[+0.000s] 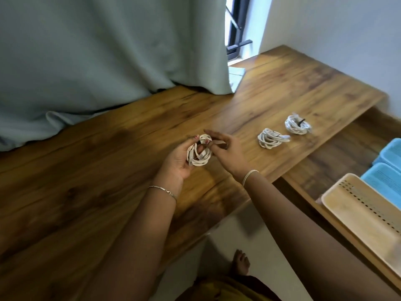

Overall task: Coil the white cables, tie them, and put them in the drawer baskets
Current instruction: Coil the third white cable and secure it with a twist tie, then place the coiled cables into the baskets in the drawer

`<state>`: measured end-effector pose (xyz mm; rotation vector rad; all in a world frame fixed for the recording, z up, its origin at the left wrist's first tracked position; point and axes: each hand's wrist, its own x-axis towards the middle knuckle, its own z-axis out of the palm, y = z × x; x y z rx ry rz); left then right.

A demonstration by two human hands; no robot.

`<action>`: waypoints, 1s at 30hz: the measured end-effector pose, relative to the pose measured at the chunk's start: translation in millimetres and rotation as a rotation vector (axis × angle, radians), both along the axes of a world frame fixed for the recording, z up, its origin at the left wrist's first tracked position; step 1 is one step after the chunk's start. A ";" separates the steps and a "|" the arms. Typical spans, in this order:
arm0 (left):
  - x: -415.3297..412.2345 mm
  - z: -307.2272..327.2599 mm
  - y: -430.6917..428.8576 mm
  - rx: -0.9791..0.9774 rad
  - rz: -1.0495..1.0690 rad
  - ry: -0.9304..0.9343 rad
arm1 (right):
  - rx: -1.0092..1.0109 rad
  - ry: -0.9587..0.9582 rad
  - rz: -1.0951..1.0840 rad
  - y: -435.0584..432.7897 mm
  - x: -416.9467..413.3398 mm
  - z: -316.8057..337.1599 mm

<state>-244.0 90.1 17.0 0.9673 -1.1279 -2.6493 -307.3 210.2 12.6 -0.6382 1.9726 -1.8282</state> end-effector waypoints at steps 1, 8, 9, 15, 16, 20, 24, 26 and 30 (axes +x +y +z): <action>-10.3 -1.0 7.9 -0.001 -0.022 -0.006 | 0.007 -0.019 -0.032 9.3 -7.1 0.5; -73.9 -6.9 52.2 -0.027 -0.057 -0.067 | 0.267 0.239 -0.488 89.8 -72.4 -8.1; -82.4 -8.5 57.2 -0.012 -0.059 -0.061 | 0.309 0.276 -0.567 102.6 -85.1 -10.9; -127.8 -17.2 76.8 0.038 -0.034 -0.099 | 0.572 0.319 -0.493 149.0 -154.3 -18.3; -134.9 -18.0 77.1 0.034 -0.030 -0.105 | 0.603 0.303 -0.430 149.9 -164.4 -18.2; -156.7 -20.3 74.9 0.035 -0.010 -0.114 | 0.754 0.255 -0.092 140.3 -191.0 -17.4; -170.1 -19.7 76.5 0.053 0.015 -0.120 | 0.879 0.244 0.078 129.4 -207.3 -16.5; -172.4 -20.7 75.7 0.073 0.028 -0.119 | 0.935 0.305 0.087 125.2 -211.7 -18.0; -174.4 -22.4 75.6 0.088 0.031 -0.141 | 1.034 0.445 0.105 118.8 -212.1 -20.3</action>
